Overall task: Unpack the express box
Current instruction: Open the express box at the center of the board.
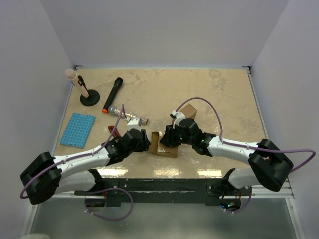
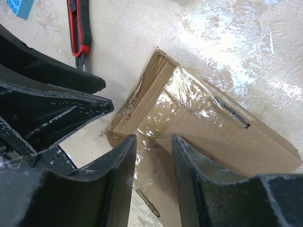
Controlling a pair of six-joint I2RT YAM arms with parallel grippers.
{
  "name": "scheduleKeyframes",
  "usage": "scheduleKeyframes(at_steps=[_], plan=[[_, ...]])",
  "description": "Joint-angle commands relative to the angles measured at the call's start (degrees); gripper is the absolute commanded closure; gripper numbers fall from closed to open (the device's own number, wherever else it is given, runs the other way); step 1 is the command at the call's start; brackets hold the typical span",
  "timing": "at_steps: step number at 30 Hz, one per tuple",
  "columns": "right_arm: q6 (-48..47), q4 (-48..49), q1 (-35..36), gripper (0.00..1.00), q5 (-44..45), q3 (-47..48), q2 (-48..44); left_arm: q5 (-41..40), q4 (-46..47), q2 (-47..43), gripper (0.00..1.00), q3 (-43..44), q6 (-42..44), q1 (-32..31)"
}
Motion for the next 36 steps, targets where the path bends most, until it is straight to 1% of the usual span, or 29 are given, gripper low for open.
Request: scheduleKeyframes(at_steps=[1,4,9,14,18,21,24,25,30,32,33,34,36], plan=[[-0.3,-7.51,0.17,0.58,0.28,-1.88,0.09,0.0,2.82,-3.02,0.54,-3.22,-2.14,1.56],[-0.47,-7.42,0.17,0.58,0.28,-1.96,0.27,2.1,8.0,-4.17,0.54,-5.51,-2.15,2.79],[-0.56,-7.33,0.09,0.58,0.1,-1.88,0.71,5.71,14.5,-1.88,0.53,-6.74,-1.44,3.67],[-0.39,-7.42,0.09,0.58,-0.16,-1.7,0.36,4.75,15.57,-4.25,0.5,-7.53,-2.76,4.28],[-0.65,-7.77,0.17,0.58,0.1,-1.61,0.27,5.71,19.25,-6.36,0.46,-9.11,-2.33,4.73],[-0.65,-7.68,0.17,0.58,0.02,-1.7,0.36,7.47,19.88,-3.83,0.46,-8.5,-1.62,4.73],[-0.47,-7.68,0.17,0.58,-0.07,-1.61,0.18,8.88,20.58,0.31,0.48,-7.97,-1.71,4.73],[-0.47,-7.77,0.17,0.58,-0.07,-1.44,0.09,8.79,20.32,2.06,0.5,-7.54,-1.8,4.73],[-0.56,-8.38,0.17,0.58,-0.25,-1.26,-0.87,9.49,22.86,3.92,0.55,-8.32,-1.8,4.99],[-0.56,-8.3,0.09,0.58,-0.34,-1.44,-0.96,10.37,24.96,4.71,0.63,-8.58,-0.92,4.9],[-0.47,-8.12,0.09,0.58,-0.42,-1.44,-1.14,10.89,25.76,5.06,0.7,-8.67,-0.48,4.9],[-0.56,-8.12,0.17,0.58,-0.77,-1.44,-1.05,12.12,26.81,5.67,0.75,-8.76,0.48,4.99],[-0.47,-8.12,0.09,0.59,-1.04,-1.35,-1.48,13.53,28.49,6.38,0.81,-8.41,1.01,4.99]])
